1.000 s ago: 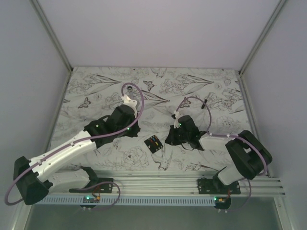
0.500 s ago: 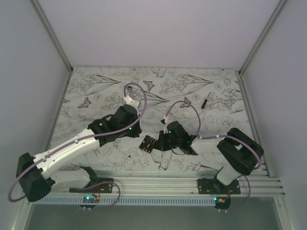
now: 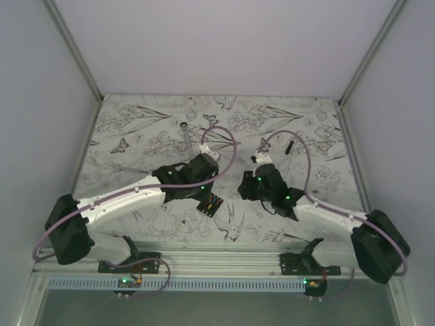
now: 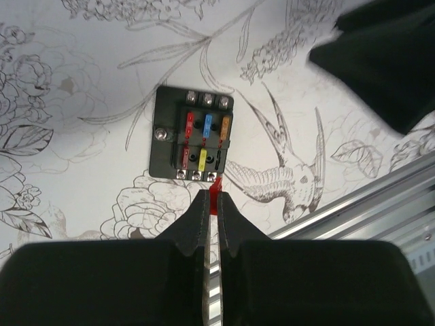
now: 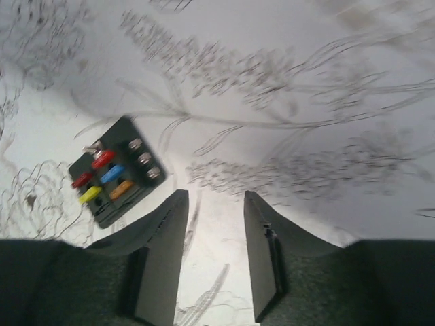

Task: Snap on the fuse box
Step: Adjust the fuse box base at the center of the board, then install the fuse at the fuse box base.

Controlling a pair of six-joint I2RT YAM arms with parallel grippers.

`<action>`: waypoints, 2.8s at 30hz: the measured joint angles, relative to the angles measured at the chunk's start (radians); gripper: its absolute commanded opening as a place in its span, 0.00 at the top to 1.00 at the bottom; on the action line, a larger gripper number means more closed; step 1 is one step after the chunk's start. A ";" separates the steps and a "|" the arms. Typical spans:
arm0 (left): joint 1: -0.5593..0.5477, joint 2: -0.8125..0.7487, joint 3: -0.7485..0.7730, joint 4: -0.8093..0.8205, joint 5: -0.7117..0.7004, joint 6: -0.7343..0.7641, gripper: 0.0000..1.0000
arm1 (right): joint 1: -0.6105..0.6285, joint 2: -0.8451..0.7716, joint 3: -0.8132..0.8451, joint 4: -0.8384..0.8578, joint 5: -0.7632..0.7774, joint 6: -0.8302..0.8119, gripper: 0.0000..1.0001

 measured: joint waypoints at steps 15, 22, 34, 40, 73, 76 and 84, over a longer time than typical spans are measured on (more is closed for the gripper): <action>-0.121 0.193 0.086 -0.108 -0.059 0.047 1.00 | -0.169 -0.323 -0.141 -0.123 0.187 -0.116 0.00; -0.145 0.287 0.157 -0.151 -0.112 0.056 1.00 | -0.171 -0.405 -0.176 -0.124 0.239 -0.117 0.00; -0.164 0.407 0.220 -0.177 -0.150 0.053 1.00 | -0.176 -0.436 -0.184 -0.124 0.267 -0.117 0.00; -0.171 0.432 0.229 -0.190 -0.174 0.045 1.00 | -0.177 -0.436 -0.184 -0.124 0.272 -0.117 0.00; -0.176 0.492 0.238 -0.199 -0.213 0.026 1.00 | -0.183 -0.436 -0.184 -0.124 0.274 -0.117 0.00; -0.177 0.496 0.243 -0.200 -0.216 0.024 1.00 | -0.183 -0.436 -0.184 -0.124 0.274 -0.117 0.00; -0.177 0.496 0.244 -0.202 -0.225 0.000 1.00 | -0.183 -0.436 -0.184 -0.124 0.274 -0.117 0.01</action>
